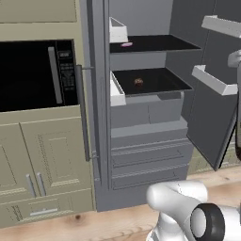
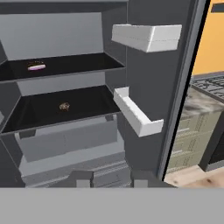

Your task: Take the cake and cupcake from the fridge and place them on the empty tray on the dining counter.

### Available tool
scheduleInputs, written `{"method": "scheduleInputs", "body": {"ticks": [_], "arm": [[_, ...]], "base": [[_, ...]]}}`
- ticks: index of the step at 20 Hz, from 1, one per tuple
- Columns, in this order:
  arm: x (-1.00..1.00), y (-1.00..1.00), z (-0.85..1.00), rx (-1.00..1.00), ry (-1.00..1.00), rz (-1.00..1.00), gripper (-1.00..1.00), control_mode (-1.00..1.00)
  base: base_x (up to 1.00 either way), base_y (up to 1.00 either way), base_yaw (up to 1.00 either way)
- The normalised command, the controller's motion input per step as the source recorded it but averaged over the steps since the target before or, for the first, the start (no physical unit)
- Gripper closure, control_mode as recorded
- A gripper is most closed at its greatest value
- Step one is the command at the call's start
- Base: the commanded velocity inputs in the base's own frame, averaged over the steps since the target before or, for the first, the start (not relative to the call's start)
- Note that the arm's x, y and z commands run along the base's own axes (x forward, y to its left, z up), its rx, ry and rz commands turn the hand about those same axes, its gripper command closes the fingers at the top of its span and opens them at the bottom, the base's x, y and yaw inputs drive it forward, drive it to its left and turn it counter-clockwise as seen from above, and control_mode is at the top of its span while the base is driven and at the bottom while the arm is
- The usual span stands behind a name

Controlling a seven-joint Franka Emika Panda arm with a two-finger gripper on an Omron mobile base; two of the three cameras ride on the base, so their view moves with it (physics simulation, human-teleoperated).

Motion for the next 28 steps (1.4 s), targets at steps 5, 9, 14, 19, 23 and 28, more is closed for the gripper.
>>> {"method": "scheduleInputs", "body": {"ticks": [5, 9, 14, 19, 23, 28], "arm": [[-0.57, 0.44, -0.10, 0.01, 0.08, 0.00, -1.00, -1.00], [-0.08, 0.26, 0.01, 0.00, 0.01, 0.00, -1.00, -1.00], [0.07, 0.13, 0.12, 0.00, 0.00, 0.00, -1.00, 1.00], [0.00, 0.00, 0.00, 0.00, 0.00, 0.00, -1.00, 1.00], [0.00, 0.00, 0.00, 0.00, 0.00, 0.00, -1.00, 1.00], [0.00, 0.00, 0.00, 0.00, 0.00, 0.00, -1.00, 1.00]], "base": [[0.00, 0.00, 0.00], [0.00, 0.00, 0.00], [0.32, -0.10, 0.00], [0.96, -0.06, 0.00], [0.88, 0.32, 0.01], [0.67, -0.20, 0.05]]}}
